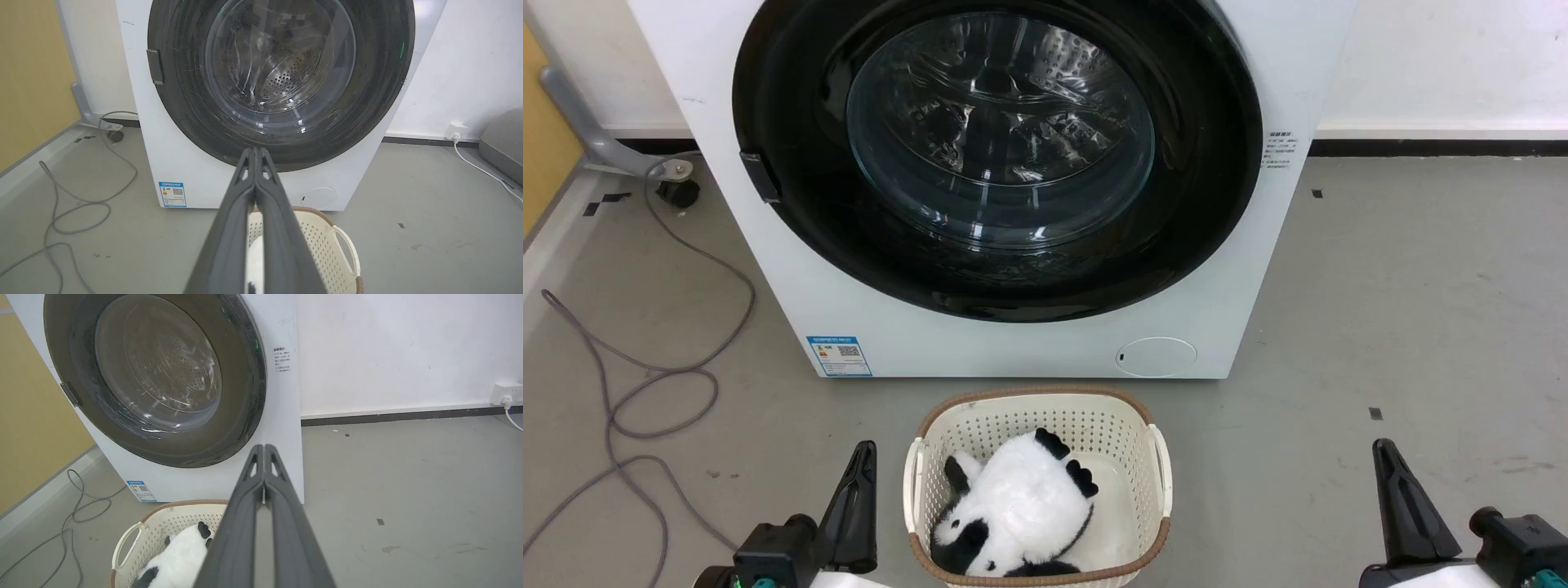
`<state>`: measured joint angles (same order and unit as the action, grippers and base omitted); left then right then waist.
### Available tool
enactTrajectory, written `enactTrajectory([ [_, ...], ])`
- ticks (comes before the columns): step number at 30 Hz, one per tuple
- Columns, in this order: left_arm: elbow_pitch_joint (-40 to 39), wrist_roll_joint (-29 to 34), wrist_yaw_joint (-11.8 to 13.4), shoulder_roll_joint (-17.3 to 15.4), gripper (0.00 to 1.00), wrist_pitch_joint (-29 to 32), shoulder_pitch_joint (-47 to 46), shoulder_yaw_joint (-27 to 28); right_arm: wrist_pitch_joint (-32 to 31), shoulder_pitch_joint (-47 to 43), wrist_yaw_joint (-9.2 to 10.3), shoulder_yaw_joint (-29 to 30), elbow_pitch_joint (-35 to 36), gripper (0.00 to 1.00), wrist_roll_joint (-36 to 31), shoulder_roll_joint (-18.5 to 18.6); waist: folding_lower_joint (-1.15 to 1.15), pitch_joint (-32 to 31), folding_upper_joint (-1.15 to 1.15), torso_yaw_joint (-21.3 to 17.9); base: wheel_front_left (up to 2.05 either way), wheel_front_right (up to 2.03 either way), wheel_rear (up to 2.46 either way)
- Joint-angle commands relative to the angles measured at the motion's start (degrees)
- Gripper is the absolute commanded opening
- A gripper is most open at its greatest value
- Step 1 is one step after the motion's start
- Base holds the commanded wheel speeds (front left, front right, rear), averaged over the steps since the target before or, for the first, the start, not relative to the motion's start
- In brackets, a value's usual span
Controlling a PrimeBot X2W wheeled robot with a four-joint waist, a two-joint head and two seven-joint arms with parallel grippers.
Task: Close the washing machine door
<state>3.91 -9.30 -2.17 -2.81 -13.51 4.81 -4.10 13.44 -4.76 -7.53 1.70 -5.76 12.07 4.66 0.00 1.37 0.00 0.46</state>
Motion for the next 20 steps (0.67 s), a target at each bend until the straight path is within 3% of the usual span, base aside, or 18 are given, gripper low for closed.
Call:
enactTrajectory([
  [1, -0.4, 0.6, 0.2, 0.0, 0.00, 0.5, -0.5, 0.3, -0.3, 0.5, 0.00, -0.1, 0.5, 0.00, -0.6, -0.2, 0.00, 0.0, 0.00, 0.0, 0.00, 0.00, 0.00],
  [20, -1.0, 2.1, 0.5, 0.0, 0.00, 2.7, -1.2, 0.9, -2.6, 1.2, 0.01, -0.4, 1.4, 0.00, -2.6, -0.5, 0.00, -0.3, 0.00, -0.1, 0.00, 0.00, 0.00],
])
